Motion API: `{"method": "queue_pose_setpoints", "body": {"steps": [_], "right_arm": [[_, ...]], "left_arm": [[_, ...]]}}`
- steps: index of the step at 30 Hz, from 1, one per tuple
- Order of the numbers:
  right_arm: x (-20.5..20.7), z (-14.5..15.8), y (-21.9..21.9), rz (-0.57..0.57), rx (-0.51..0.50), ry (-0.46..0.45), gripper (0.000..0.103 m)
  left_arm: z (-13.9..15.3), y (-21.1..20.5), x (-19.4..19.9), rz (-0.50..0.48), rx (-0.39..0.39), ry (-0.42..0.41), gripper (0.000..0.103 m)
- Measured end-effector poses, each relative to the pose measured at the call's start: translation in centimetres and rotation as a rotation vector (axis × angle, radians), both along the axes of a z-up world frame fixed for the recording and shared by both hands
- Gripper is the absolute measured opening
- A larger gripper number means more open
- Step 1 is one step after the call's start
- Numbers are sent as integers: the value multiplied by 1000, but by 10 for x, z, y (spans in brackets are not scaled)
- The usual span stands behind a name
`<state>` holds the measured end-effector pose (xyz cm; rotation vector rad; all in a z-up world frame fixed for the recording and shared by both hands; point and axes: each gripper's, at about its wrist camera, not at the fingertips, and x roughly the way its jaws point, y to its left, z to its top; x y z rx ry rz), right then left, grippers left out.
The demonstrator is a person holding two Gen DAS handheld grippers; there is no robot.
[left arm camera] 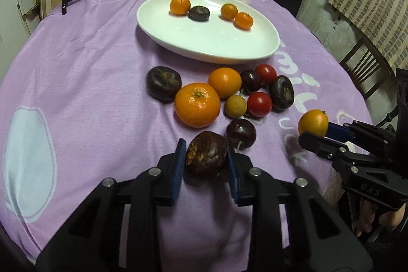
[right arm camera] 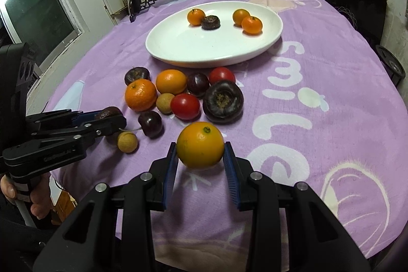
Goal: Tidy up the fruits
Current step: 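Lower both held fruits onto the white plate and open both tools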
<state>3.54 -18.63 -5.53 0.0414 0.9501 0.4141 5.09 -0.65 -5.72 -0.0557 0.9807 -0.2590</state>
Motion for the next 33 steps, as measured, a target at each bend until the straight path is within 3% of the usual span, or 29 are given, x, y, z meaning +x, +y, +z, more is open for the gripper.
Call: {"method": "queue_pose_setpoints", "body": {"steps": [10, 15, 19, 24, 32, 33], "right_arm": [[29, 10, 8, 2, 22, -3, 36], [83, 26, 11, 8, 35, -9, 36], [142, 37, 27, 23, -7, -33, 36], [201, 25, 45, -1, -97, -43, 36], [229, 4, 49, -19, -108, -10, 37], [229, 5, 49, -21, -106, -19, 45]], "left_arm": [[21, 18, 17, 19, -7, -37, 30], [42, 20, 68, 30, 34, -73, 30], [56, 13, 139, 50, 59, -88, 30], [41, 12, 221, 112, 8, -21, 31], [25, 15, 244, 107, -23, -2, 32], [24, 14, 243, 110, -18, -8, 40]]}}
